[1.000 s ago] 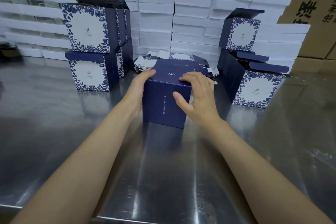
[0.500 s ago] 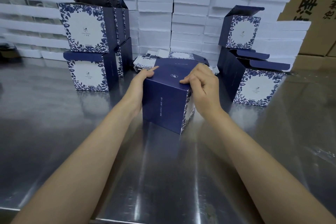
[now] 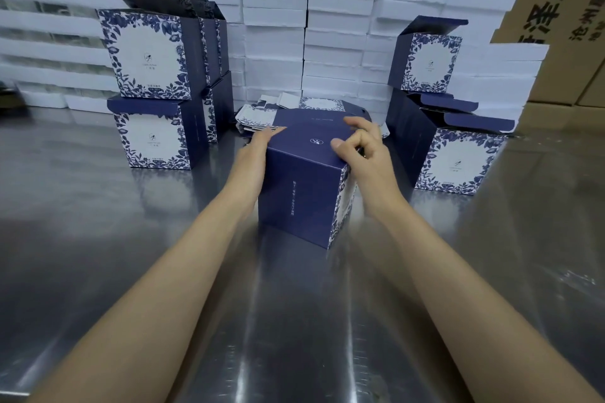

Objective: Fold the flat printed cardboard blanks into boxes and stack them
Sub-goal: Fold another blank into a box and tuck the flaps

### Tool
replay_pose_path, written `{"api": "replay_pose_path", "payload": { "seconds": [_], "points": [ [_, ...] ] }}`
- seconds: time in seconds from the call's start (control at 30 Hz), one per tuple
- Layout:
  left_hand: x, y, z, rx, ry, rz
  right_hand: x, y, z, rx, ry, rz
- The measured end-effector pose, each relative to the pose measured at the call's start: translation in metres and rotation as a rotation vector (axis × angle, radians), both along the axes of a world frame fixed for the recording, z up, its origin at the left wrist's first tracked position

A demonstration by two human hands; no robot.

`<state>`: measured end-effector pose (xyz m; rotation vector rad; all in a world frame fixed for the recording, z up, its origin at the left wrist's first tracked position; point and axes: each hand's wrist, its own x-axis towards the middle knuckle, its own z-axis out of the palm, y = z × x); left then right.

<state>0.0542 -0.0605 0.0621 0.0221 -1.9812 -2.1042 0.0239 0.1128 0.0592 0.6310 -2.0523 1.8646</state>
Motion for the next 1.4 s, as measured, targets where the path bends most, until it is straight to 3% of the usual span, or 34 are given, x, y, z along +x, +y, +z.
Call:
{"api": "replay_pose_path", "payload": {
  "seconds": [0.1, 0.17, 0.27, 0.33, 0.4, 0.87, 1.03, 1.2, 1.4],
  "points": [
    [-0.004, 0.002, -0.010, -0.171, 0.148, 0.105, 0.001, 0.000, -0.003, -0.029, -0.054, -0.029],
    [-0.006, 0.003, -0.018, -0.305, 0.342, 0.281, -0.001, 0.001, -0.003, -0.068, -0.134, -0.028],
    [0.000, 0.007, -0.015, -0.737, 0.698, 0.517, -0.004, 0.001, -0.002, -0.108, -0.171, -0.028],
    [0.005, 0.016, -0.014, -0.937, 0.929, 0.470, -0.007, 0.000, -0.002, -0.122, -0.157, -0.053],
    [0.009, 0.027, -0.015, -1.018, 1.020, 0.382, -0.006, 0.000, -0.003, -0.124, -0.143, -0.081],
    [0.014, 0.041, -0.018, -0.989, 0.933, 0.375, -0.007, 0.008, -0.007, -0.159, -0.136, -0.055],
    [0.012, 0.037, -0.017, -1.072, 0.960, 0.280, -0.008, 0.013, -0.008, -0.070, -0.190, 0.074],
    [0.012, 0.036, -0.017, -1.048, 0.981, 0.246, -0.008, 0.008, -0.003, -0.127, -0.265, -0.011],
    [0.014, 0.041, -0.015, -1.056, 1.005, 0.262, -0.004, 0.003, -0.003, -0.136, -0.179, -0.133]
  ]
}}
